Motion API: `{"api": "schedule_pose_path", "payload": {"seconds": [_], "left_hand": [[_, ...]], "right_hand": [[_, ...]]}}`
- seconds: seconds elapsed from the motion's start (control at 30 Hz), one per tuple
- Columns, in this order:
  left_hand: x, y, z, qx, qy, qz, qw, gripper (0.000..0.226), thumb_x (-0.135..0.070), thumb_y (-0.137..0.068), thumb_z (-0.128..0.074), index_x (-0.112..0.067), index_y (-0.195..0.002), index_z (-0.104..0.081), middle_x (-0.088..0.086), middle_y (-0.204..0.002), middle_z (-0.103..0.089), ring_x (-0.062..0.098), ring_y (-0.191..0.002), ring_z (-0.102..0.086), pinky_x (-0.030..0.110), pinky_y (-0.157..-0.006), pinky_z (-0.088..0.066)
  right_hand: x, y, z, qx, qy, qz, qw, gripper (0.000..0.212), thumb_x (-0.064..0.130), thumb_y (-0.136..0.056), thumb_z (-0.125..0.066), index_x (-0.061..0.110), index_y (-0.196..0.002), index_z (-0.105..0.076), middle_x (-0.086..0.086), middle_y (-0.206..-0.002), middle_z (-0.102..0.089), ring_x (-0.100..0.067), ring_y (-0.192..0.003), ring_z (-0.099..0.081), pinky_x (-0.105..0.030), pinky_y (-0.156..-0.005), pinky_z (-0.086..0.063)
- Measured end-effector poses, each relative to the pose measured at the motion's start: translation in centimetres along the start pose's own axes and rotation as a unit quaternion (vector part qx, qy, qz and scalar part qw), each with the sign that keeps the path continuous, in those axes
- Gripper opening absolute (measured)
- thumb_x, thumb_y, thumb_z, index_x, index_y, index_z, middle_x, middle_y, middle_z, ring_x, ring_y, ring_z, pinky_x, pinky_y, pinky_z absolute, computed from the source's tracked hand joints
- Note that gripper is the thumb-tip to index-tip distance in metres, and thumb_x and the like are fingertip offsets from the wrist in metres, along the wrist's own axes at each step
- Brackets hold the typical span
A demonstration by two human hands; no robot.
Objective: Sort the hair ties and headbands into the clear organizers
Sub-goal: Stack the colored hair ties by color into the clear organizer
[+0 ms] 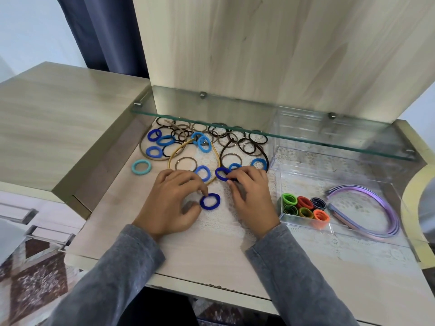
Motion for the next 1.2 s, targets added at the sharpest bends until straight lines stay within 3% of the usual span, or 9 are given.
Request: {"api": "schedule_pose_path", "payload": {"seconds": [0.2, 0.37, 1.07, 1.2], "left_hand": [[1.6, -0.2, 0.0, -0.095, -0.066, 0.134, 0.984, 0.029, -0.013, -0.080, -0.058, -0.024, -0.106, -0.062, -0.007, -0.113, -0.061, 0.016, -0.110, -0.054, 0.029, -0.096, -0.030], [2.8, -0.1, -0.6, -0.085, -0.066, 0.211, 0.972, 0.030, -0.015, -0.085, -0.059, -0.019, -0.115, -0.059, 0.001, -0.123, -0.056, 0.022, -0.118, -0.051, 0.041, -0.101, -0.038], [3.0, 0.0, -0.6, -0.087, -0.049, 0.226, 0.969, 0.032, -0.012, -0.085, -0.060, -0.019, -0.116, -0.057, 0.003, -0.131, -0.052, 0.024, -0.124, -0.047, 0.044, -0.104, -0.038], [3.3, -0.1, -0.2, -0.109, 0.007, 0.236, 0.966, 0.031, -0.017, -0.086, -0.053, -0.021, -0.116, -0.057, -0.002, -0.130, -0.052, 0.018, -0.123, -0.045, 0.041, -0.104, -0.035]], "right_hand": [[0.6, 0.7, -0.5, 0.097, -0.032, 0.077, 0.992, 0.010, 0.011, -0.092, -0.060, 0.015, -0.099, -0.065, 0.005, -0.104, -0.060, -0.018, -0.097, -0.050, -0.037, -0.086, -0.042], [0.8, 0.9, -0.6, 0.125, -0.058, 0.100, 0.985, 0.011, 0.010, -0.090, -0.061, 0.016, -0.099, -0.064, 0.008, -0.106, -0.060, -0.017, -0.101, -0.052, -0.039, -0.088, -0.043], [0.8, 1.0, -0.6, 0.153, -0.067, 0.120, 0.979, 0.020, 0.004, -0.085, -0.061, 0.018, -0.099, -0.064, 0.011, -0.108, -0.059, -0.013, -0.105, -0.051, -0.043, -0.090, -0.042], [0.7, 0.9, -0.1, 0.128, -0.117, 0.061, 0.983, 0.026, 0.009, -0.081, -0.053, 0.018, -0.103, -0.064, 0.011, -0.111, -0.058, -0.013, -0.112, -0.049, -0.039, -0.098, -0.039]]}}
Point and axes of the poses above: each hand's wrist, its own y-axis away from the middle knuckle, its own z-axis out of the back of the hand, x = y × z, the point moved 4 cm from there along -y, towards the middle knuckle
